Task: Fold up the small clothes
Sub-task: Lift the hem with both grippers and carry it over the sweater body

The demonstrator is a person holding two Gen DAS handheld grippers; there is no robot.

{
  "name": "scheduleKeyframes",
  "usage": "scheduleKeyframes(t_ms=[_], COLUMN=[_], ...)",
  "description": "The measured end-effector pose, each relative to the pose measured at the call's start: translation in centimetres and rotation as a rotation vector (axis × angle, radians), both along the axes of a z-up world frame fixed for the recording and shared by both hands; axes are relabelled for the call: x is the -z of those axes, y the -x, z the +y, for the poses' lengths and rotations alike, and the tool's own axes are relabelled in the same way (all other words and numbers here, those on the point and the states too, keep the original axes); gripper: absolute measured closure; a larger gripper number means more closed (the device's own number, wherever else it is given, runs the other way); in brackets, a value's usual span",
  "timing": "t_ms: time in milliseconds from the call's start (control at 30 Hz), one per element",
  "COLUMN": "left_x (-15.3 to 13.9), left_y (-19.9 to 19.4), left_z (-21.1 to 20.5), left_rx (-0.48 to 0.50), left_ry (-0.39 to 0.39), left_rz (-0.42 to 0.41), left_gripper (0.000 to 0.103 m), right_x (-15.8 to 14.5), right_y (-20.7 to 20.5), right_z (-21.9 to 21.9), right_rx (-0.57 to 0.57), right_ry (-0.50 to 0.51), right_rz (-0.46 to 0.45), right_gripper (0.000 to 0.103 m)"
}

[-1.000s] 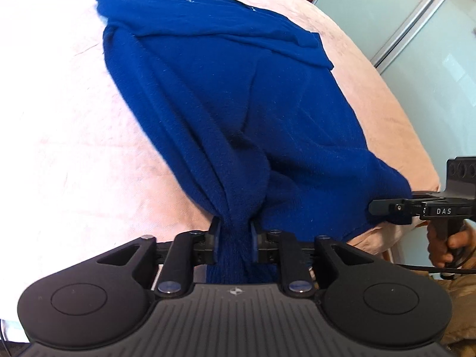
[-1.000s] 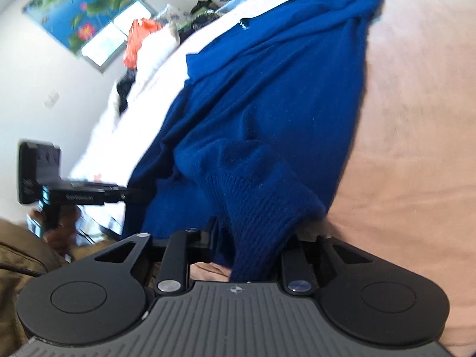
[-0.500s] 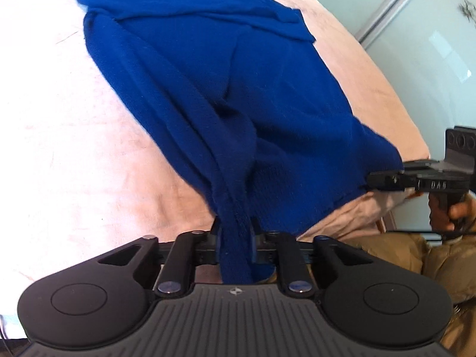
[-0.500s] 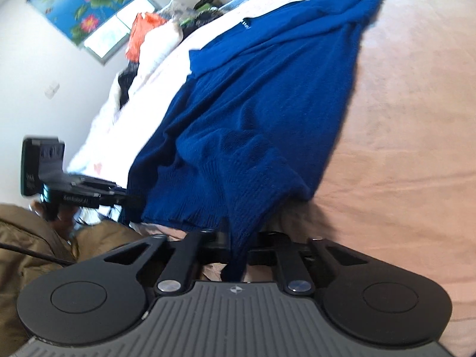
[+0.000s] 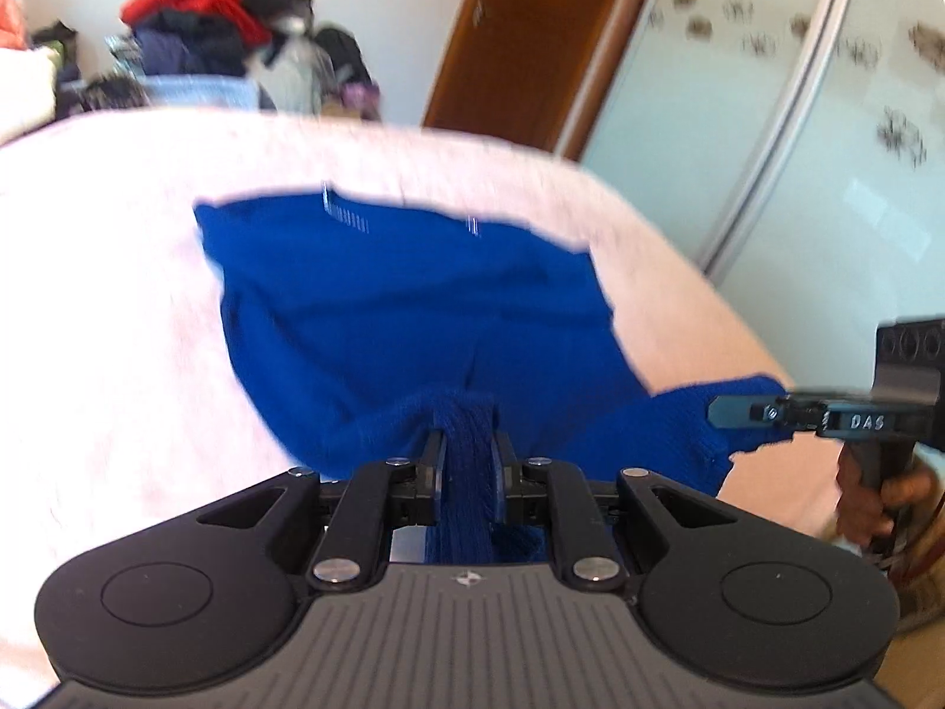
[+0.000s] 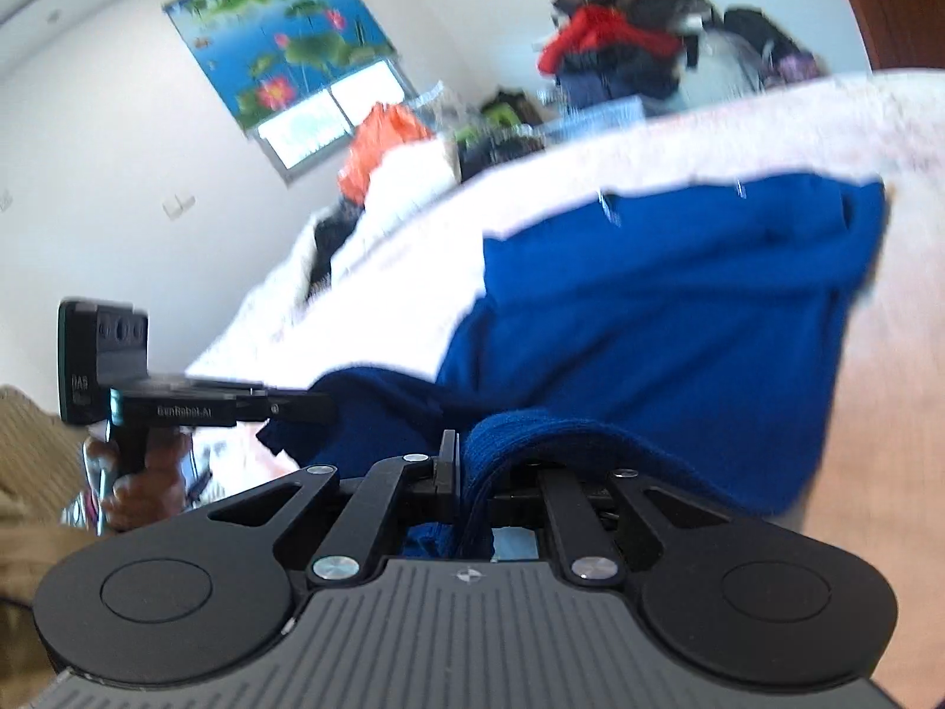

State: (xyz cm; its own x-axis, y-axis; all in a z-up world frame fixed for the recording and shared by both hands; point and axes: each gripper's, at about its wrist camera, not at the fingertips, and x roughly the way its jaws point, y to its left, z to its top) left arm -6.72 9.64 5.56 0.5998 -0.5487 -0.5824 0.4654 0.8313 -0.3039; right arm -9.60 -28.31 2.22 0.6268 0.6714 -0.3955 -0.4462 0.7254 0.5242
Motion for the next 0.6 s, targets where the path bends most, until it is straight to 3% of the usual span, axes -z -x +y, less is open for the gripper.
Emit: scheduleKeyframes(t_ms=[167,267,400,500,600], left_x=[-3.6,-4.4,-2.5,-0.2,2.8], left_y=[1.0,0.8,-0.9,-2.0,-2.4], left_z=[0.4,0.3,0.3,1.1,1.2], left_rx=[-0.060,-0.102,-0.079,-0.017,0.010], left_ry=[0.117,0.138,0.083,0.055,0.032], left_rz=[-0.201,-0.241,-0.093,0.095,0.269], left_gripper=[0.096,0.096,0.096,0.095,0.088], right_x=[-2.5,-3.0,-1.3,0.3,1.2], right_y=[-1.2,-1.6,-1.9,-1.5,-1.3], right_z=[-1.4,-2.0,-2.2,-2.3,-2.5], right_rx=[0.069,0.067,0.080,0.095,0.115], right_ry=[-0.106,-0.143,-0.111,-0.100,-0.111], right_rz=[-0.098,-0.126,-0.060,-0.015,0.011], right_gripper=[0.091,0.091,0.091,0.091,0.091])
